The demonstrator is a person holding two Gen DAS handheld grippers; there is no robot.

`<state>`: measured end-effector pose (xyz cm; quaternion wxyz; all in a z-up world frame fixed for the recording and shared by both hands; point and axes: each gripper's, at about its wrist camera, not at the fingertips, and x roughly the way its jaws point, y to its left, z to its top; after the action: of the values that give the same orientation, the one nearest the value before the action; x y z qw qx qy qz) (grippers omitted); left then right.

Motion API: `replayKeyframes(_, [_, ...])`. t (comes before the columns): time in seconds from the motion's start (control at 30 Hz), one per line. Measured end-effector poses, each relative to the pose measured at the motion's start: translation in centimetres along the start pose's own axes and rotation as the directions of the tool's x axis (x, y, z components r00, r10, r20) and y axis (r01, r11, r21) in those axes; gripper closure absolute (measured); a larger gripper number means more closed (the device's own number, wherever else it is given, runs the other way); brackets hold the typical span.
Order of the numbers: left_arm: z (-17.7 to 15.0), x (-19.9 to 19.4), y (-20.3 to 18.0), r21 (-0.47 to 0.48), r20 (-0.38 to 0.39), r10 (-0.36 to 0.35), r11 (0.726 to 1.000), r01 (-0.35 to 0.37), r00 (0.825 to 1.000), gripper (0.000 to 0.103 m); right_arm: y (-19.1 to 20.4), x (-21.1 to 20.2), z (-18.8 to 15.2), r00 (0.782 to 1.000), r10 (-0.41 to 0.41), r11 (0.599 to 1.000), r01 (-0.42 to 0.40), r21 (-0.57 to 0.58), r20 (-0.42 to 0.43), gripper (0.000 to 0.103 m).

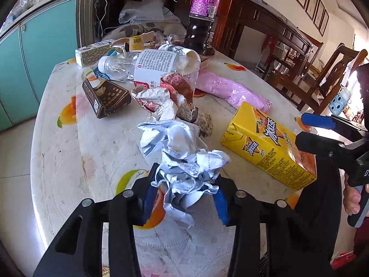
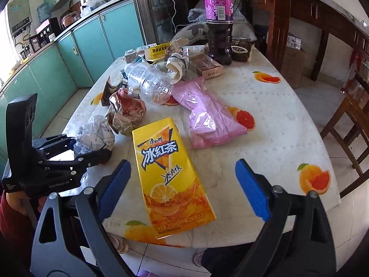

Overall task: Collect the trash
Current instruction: 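Grasp the crumpled foil with the left gripper while the right gripper grasps the yellow tea carton, then carry the foil and tea carton to the bin and release both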

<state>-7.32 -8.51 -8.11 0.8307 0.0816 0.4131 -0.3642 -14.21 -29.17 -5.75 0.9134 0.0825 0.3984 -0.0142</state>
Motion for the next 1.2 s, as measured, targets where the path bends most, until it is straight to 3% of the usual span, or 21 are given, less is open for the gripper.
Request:
replayKeyframes(0.3, [0.7,-3.9,-0.5,0.043,0.155,0.036,0.998,-0.043,0.987,0.066,0.5,1.8,-1.0,0.997,0.0,1.0,-0.001,-0.013,-0.072,0.008])
replayKeyframes(0.7, [1.1,-4.5,0.8,0.02,0.18,0.127,0.991,-0.133,0.975,0.066,1.5,3.6,-1.4,0.993,-0.033,0.996,0.024,-0.08,-0.113,0.008])
replayKeyframes(0.73, [1.2,-4.6,0.9,0.019,0.18,0.129,0.991,-0.134,0.975,0.066,1.7,3.7,-1.5,0.993,-0.038,0.996,0.027,-0.09,-0.113,0.009])
replayKeyframes(0.87, [1.4,-4.7,1.0,0.014,0.185,0.131,0.991,-0.136,0.974,0.066,2.1,4.1,-1.9,0.991,-0.055,0.992,0.04,-0.122,-0.121,0.036])
replayKeyframes(0.97, [1.4,-4.9,1.2,0.009,0.193,0.135,0.99,-0.139,0.972,0.065,2.3,3.6,-2.0,0.994,-0.046,0.991,0.033,-0.128,-0.098,0.043])
replayKeyframes(1.2, [1.7,-5.5,1.4,0.006,0.224,0.192,0.98,-0.199,0.955,0.065,1.8,0.2,-0.4,0.999,-0.031,0.994,0.033,-0.103,0.022,0.044])
